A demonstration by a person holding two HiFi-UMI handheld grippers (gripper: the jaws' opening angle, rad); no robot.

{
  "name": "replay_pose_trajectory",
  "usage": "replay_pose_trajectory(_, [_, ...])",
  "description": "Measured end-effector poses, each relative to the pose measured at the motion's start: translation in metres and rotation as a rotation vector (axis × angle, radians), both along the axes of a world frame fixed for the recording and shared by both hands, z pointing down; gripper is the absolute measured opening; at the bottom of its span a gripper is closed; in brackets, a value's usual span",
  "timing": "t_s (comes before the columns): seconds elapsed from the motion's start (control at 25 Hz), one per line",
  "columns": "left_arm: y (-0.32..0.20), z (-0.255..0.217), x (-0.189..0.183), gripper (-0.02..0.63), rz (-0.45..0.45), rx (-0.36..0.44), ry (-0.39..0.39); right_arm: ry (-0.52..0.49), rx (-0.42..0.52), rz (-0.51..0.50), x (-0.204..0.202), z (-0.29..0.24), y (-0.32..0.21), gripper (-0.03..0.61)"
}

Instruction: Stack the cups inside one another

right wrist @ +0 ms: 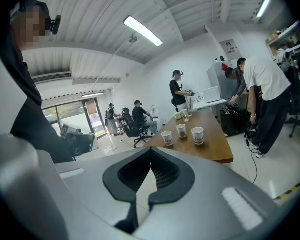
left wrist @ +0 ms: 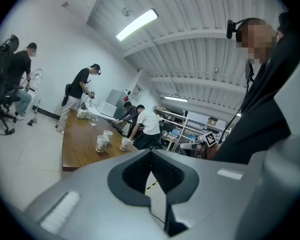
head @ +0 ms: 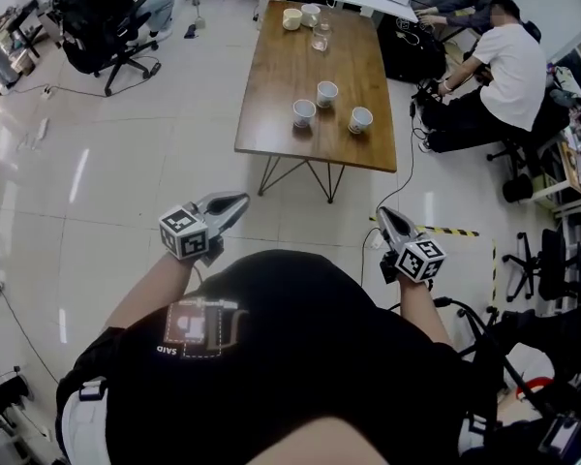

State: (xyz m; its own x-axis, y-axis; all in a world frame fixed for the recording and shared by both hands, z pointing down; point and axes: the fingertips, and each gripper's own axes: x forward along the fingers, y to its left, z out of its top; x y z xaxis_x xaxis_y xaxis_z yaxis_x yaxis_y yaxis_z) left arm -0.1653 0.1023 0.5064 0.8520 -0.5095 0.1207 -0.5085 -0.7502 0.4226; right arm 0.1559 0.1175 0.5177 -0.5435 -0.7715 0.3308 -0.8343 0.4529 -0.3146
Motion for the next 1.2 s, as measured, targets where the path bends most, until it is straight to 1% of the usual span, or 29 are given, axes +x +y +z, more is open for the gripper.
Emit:
replay_pose_trajectory(0.08, [-0.024, 0.003, -0.003, 0.002, 0.006, -0.007, -0.003, 0.001, -0.004, 0.006, -0.005, 0.0, -0.017, 0.014])
replay_pose_trajectory(0.16, [-0.045, 0.006, 0.002, 0.002, 0.007, -0.009, 0.002, 0.012, -0.014, 0.005, -0.001, 0.005, -0.031, 0.014])
replay_pose_trajectory(0.36, [-0.095, 0.013, 0.038, 0.002, -0.02, -0.001, 0.001, 0.03, -0.012, -0.029, 0.033, 0.021, -0.086, 0.015])
replay_pose_trajectory(0.48, [-0.128, 0.011, 0.061, 0.002, -0.085, -0.001, -0.011, 0.04, 0.009, -0.104, 0.052, 0.022, -0.135, 0.014])
replay_pose_trajectory(0.6, [-0.147, 0.006, 0.087, 0.002, -0.155, -0.014, -0.013, 0.043, 0.016, -0.194, 0.07, 0.018, -0.175, 0.015])
replay_pose_trajectory(0.76, [-0.176, -0.002, 0.106, 0.003, -0.224, -0.012, -0.028, 0.038, 0.033, -0.282, 0.08, 0.011, -0.226, 0.015])
replay_pose_trajectory(0.88, [-0.189, -0.003, 0.109, 0.003, -0.242, -0.016, -0.049, 0.031, 0.026, -0.31, 0.077, 0.013, -0.251, 0.015])
replay_pose_trajectory(1.04, [-0.214, 0.002, 0.093, 0.003, -0.244, -0.019, -0.06, 0.013, 0.009, -0.296, 0.063, 0.017, -0.275, 0.015])
replay_pose_trajectory(1.2, [-0.245, 0.012, 0.082, 0.003, -0.173, -0.008, -0.061, 0.031, -0.001, -0.23, 0.049, 0.015, -0.292, 0.015])
